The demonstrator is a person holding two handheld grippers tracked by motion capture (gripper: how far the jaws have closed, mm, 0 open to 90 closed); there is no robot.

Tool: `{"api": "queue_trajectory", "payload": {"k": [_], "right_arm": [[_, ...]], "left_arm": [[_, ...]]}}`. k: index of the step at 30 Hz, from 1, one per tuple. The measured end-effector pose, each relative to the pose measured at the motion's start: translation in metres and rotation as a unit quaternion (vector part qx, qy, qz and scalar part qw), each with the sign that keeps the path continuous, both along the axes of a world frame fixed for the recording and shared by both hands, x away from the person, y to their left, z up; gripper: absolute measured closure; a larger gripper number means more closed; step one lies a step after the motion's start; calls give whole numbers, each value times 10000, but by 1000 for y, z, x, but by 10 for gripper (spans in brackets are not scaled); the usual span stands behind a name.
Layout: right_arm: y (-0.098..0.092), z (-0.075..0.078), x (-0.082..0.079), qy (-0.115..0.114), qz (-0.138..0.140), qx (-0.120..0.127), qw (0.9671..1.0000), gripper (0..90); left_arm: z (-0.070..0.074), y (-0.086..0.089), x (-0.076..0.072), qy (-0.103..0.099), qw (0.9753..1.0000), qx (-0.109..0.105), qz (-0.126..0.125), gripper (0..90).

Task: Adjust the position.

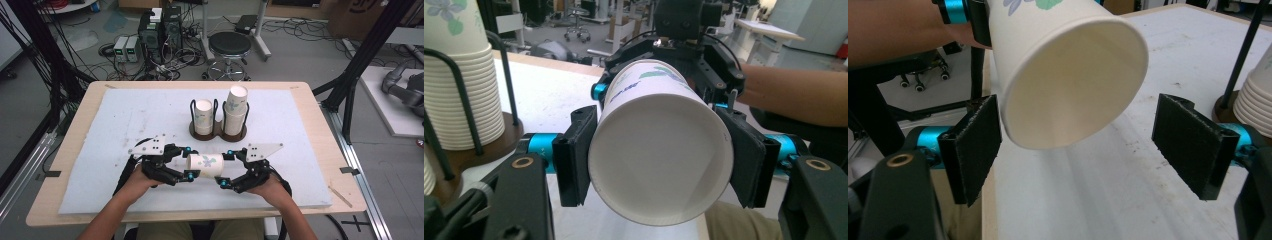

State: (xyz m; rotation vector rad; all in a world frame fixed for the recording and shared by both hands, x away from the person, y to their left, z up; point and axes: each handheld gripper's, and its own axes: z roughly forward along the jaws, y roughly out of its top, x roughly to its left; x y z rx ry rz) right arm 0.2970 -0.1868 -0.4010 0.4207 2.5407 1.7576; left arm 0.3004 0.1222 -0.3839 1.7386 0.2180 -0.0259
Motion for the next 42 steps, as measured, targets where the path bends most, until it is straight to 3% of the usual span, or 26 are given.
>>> {"api": "queue_trajectory", "payload": {"k": [12,14,27,35,37,42], "right_arm": [[4,0,2,101,193,254,9994,209],[4,-1,2,106,245,342,9991,260],[2,-2,2,224,397,711,9964,336],[1,-2,2,252,428,661,9966,358],[1,-2,2,229,456,653,9966,365],[1,-2,2,264,470,589,9968,365]], "left_arm": [[-1,-3,-1,6,9999,-52,-134,367],[-2,-2,0,20,9999,-67,-151,366],[-5,1,-2,80,9996,-219,-170,369],[-7,0,-3,71,9998,-134,-140,367],[-7,0,-4,45,10000,4,-69,345],[-9,-1,-4,214,9997,125,70,206]]}}
